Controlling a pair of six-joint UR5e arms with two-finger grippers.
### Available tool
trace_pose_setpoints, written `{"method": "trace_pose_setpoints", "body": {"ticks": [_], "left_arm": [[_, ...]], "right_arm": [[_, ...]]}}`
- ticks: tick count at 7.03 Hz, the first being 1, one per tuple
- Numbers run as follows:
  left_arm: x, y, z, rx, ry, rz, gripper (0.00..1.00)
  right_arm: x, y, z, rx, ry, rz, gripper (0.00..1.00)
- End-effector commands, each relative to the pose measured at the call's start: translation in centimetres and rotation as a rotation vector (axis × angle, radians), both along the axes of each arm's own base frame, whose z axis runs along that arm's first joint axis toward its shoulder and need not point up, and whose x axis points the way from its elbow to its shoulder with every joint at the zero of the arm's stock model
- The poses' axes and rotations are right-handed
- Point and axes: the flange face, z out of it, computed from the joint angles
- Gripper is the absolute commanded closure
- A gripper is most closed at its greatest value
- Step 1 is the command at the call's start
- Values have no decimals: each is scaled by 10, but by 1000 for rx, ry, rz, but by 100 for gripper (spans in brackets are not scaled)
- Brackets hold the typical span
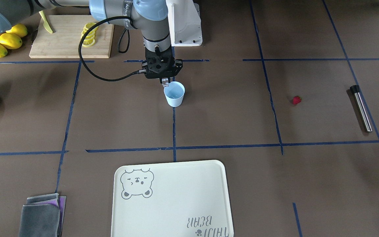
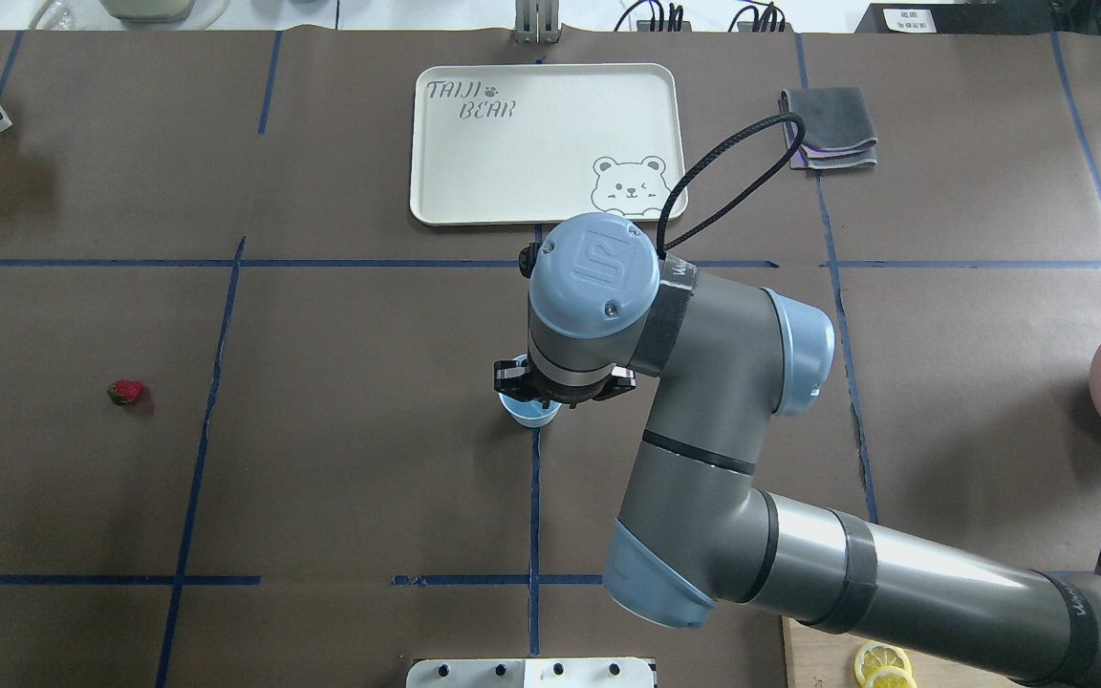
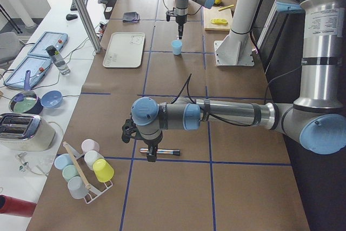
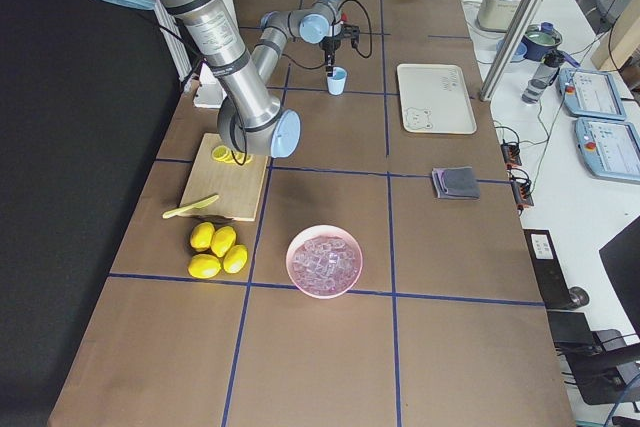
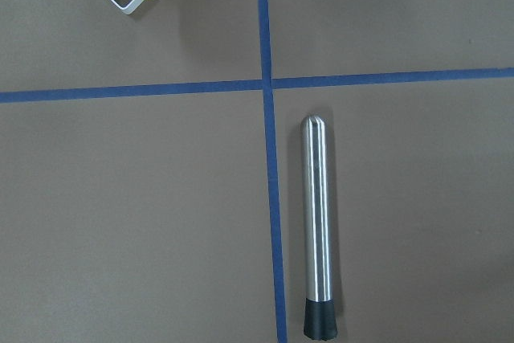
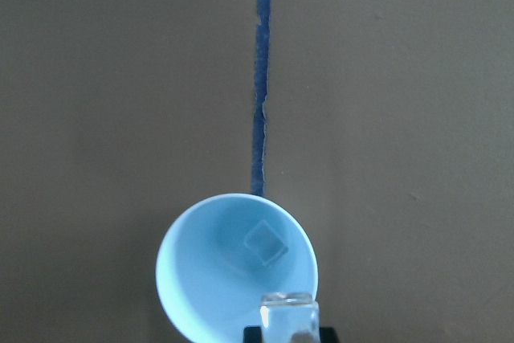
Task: Mash ice and strawberries in cup
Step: 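Lower the right gripper into the blue cup and release the ice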
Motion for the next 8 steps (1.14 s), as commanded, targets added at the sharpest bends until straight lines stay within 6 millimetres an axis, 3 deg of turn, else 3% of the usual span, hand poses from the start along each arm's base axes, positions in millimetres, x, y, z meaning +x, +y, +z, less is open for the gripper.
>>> {"method": "trace_pose_setpoints", "body": {"ticks": [1, 4, 5, 6, 7, 8], "left_arm": [[0, 0, 0, 0, -1, 0, 0], [0, 0, 1, -1, -1, 0, 0], [0, 0, 1, -1, -1, 0, 0], [0, 0, 1, -1, -1, 0, 0], [0, 0, 1, -1, 1, 0, 0], [0, 0, 1, -1, 1, 0, 0]], "right_arm": [[-7, -2, -6, 1, 1, 1, 99], [-9, -3, -16, 6, -9, 1, 96], [-9, -3, -17, 7, -10, 1, 81], [-9, -3, -18, 8, -13, 1, 37], [-8, -3, -17, 7, -11, 1, 2], [-9, -3, -17, 7, -11, 1, 1]]}}
